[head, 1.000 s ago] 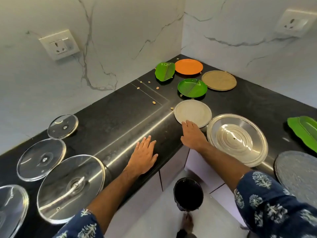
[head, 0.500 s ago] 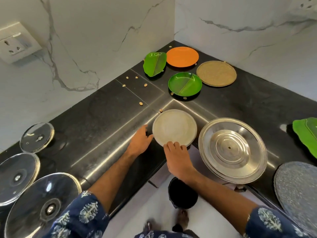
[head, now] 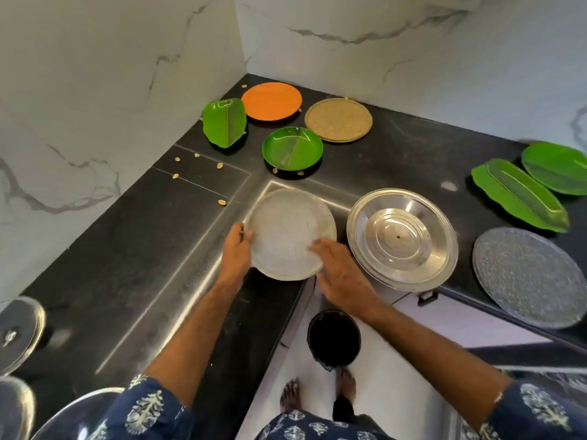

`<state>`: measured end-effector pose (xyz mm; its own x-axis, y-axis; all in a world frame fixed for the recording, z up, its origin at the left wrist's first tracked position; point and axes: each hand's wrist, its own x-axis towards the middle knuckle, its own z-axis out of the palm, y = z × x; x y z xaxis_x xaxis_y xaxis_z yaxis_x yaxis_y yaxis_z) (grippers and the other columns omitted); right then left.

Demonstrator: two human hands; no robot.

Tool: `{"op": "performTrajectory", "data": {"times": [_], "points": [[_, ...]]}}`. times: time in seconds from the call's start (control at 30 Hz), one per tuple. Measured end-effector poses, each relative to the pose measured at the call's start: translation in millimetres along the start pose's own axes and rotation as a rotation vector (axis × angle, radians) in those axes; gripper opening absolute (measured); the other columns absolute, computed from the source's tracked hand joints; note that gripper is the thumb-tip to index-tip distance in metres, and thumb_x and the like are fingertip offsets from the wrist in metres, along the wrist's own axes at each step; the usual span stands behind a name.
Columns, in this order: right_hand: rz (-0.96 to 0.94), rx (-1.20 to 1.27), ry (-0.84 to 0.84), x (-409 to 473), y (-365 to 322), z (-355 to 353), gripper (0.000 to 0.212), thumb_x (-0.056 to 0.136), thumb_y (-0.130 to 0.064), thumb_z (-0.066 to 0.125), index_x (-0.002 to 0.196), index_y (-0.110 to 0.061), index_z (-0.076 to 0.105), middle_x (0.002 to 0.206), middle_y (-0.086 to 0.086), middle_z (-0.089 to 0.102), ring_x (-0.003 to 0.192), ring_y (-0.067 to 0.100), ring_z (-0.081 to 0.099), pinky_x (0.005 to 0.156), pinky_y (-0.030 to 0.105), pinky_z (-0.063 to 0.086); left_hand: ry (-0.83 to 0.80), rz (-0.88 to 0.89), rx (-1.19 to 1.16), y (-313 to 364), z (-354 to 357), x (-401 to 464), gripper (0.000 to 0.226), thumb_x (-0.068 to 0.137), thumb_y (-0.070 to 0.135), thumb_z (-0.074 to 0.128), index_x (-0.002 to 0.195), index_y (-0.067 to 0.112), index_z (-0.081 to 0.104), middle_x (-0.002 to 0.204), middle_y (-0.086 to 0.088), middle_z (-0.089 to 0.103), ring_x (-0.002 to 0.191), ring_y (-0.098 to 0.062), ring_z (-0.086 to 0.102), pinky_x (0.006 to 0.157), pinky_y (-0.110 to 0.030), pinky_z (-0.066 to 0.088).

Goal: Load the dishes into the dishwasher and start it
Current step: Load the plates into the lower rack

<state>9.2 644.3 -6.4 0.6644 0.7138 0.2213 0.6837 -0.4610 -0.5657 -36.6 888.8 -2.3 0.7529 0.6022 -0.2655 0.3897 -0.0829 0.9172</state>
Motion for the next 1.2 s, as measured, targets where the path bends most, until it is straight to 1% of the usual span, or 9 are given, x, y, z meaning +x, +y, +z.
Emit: {"op": "performTrajectory", "data": {"times": [0.13,0.3,0.4,0.5,0.63,0.73,0.87,1.0,1.2], "points": [[0.253,0.202,0.366,-0.2,-14.3,-42.0,0.077,0.081,-0.023,0.079,0.145,-0.019,0.036,0.146,0.001,0.037,0.135,0.017,0.036,0.114,0.031,0.033,-0.176,0.188,-0.131,20.5,-4.2,-5.4,0.013,0.103,0.023,0.05,0.101,0.013,0.056,0.093,-0.007,0.054,0.084,-0.022,0.052,0.07,-0.039,0.045],[0.653,0.833,0.264,-46.7,-8.8,-101.4,0.035,0.092,-0.013,0.068,0.124,-0.024,0.058,0.121,0.006,0.065,0.113,0.024,0.062,0.097,0.047,0.054,-0.564,0.346,-0.093,59.0,62.8,-36.7,0.011,0.104,0.01,0.049,0.104,0.01,0.06,0.085,0.009,0.063,0.081,-0.007,0.057,0.071,-0.02,0.048],[0.733,0.97,0.315,-111.8,8.9,-131.2,0.028,0.092,-0.005,0.062,0.118,-0.015,0.065,0.111,0.004,0.071,0.106,0.02,0.067,0.088,0.036,0.057,-0.763,0.386,-0.047,64.7,125.8,-63.6,0.011,0.102,0.014,0.055,0.108,0.012,0.063,0.088,0.014,0.067,0.084,-0.003,0.059,0.076,-0.019,0.05],[0.86,0.901,0.436,-195.2,28.8,-160.9,0.027,0.085,-0.009,0.07,0.111,-0.017,0.068,0.102,-0.003,0.074,0.095,0.012,0.069,0.082,0.029,0.056,-0.925,0.462,0.063,63.5,197.3,-108.0,0.017,0.096,0.022,0.058,0.111,0.019,0.065,0.1,0.004,0.069,0.093,-0.004,0.06,0.086,-0.019,0.049],[1.06,0.855,0.587,-320.2,51.6,-187.1,0.042,0.07,-0.017,0.073,0.11,-0.006,0.071,0.103,0.01,0.074,0.094,0.022,0.068,0.082,0.036,0.055,-1.062,0.624,0.34,39.6,296.3,-182.3,0.015,0.099,0.019,0.06,0.101,0.005,0.065,0.091,-0.014,0.066,0.081,-0.011,0.054,0.075,-0.023,0.042],[1.203,0.817,0.588,-410.2,66.0,-192.7,0.056,0.068,-0.031,0.076,0.12,-0.011,0.065,0.114,0.014,0.069,0.101,0.025,0.066,0.084,0.036,0.057,-1.207,0.694,0.637,9.7,368.7,-235.9,0.018,0.101,0.026,0.057,0.103,0.011,0.066,0.091,-0.003,0.067,0.085,-0.018,0.061,0.075,-0.03,0.042],[1.413,0.819,0.594,-519.2,115.2,-174.2,0.058,0.067,-0.039,0.074,0.12,-0.017,0.065,0.114,0.01,0.069,0.105,0.031,0.065,0.094,0.051,0.054,-1.382,0.697,0.771,-33.4,448.9,-309.0,0.031,0.097,0.031,0.052,0.127,0.025,0.06,0.121,0.002,0.066,0.104,-0.014,0.066,0.094,-0.039,0.053],[1.567,0.796,0.617,-603.1,187.8,-146.6,0.038,0.088,-0.004,0.057,0.124,-0.014,0.066,0.114,0.009,0.067,0.108,0.028,0.063,0.092,0.036,0.05,-1.4,0.655,0.866,-76.1,525.8,-380.9,0.038,0.1,0.014,0.054,0.138,0.017,0.052,0.133,-0.002,0.057,0.113,-0.015,0.061,0.101,-0.035,0.047],[1.546,0.639,0.56,-654.3,297.8,-96.4,0.047,0.092,-0.003,0.043,0.134,-0.018,0.057,0.124,0.016,0.065,0.107,0.033,0.063,0.085,0.032,0.047,-1.364,0.593,1.073,-150.9,638.5,-402.0,0.036,0.099,0.019,0.057,0.134,0.014,0.055,0.131,-0.008,0.059,0.119,-0.024,0.058,0.102,-0.034,0.044]]}}
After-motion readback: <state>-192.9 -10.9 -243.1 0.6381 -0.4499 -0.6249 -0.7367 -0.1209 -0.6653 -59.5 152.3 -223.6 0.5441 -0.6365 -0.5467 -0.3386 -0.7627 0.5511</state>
